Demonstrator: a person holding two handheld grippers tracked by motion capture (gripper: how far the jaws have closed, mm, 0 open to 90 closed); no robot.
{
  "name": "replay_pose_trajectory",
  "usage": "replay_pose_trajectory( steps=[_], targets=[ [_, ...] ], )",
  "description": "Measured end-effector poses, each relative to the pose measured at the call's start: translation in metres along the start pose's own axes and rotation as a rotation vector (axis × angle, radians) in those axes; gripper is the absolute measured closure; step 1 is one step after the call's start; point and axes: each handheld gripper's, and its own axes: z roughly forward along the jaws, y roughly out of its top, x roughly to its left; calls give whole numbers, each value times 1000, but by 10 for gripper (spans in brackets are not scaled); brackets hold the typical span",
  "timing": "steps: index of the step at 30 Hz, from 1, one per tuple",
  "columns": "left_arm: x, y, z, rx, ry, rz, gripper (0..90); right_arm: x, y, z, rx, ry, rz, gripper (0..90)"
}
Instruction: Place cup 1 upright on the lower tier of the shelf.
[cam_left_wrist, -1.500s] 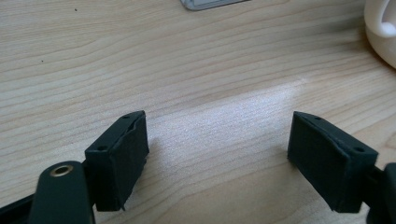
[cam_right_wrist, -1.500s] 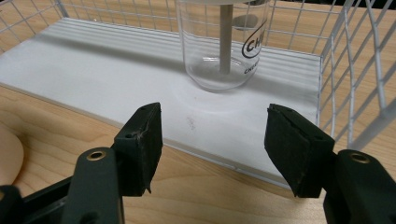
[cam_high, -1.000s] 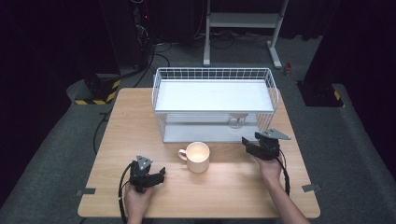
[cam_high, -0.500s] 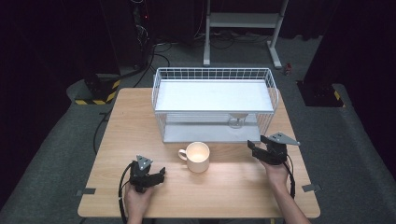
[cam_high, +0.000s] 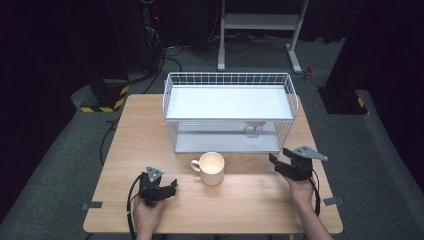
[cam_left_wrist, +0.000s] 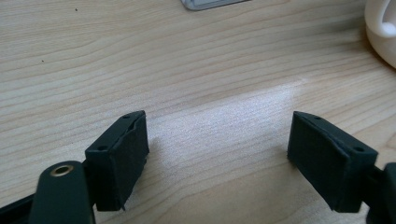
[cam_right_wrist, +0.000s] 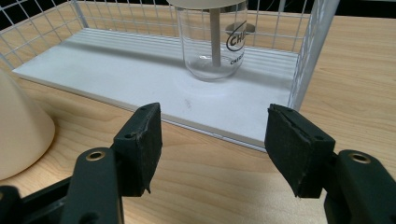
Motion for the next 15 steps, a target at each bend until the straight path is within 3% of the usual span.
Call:
replay_pose_trajectory(
  steps=[15],
  targets=[
    [0, 0, 0, 0, 0, 0, 206, -5, -13, -18, -8, 3, 14, 363]
  ],
)
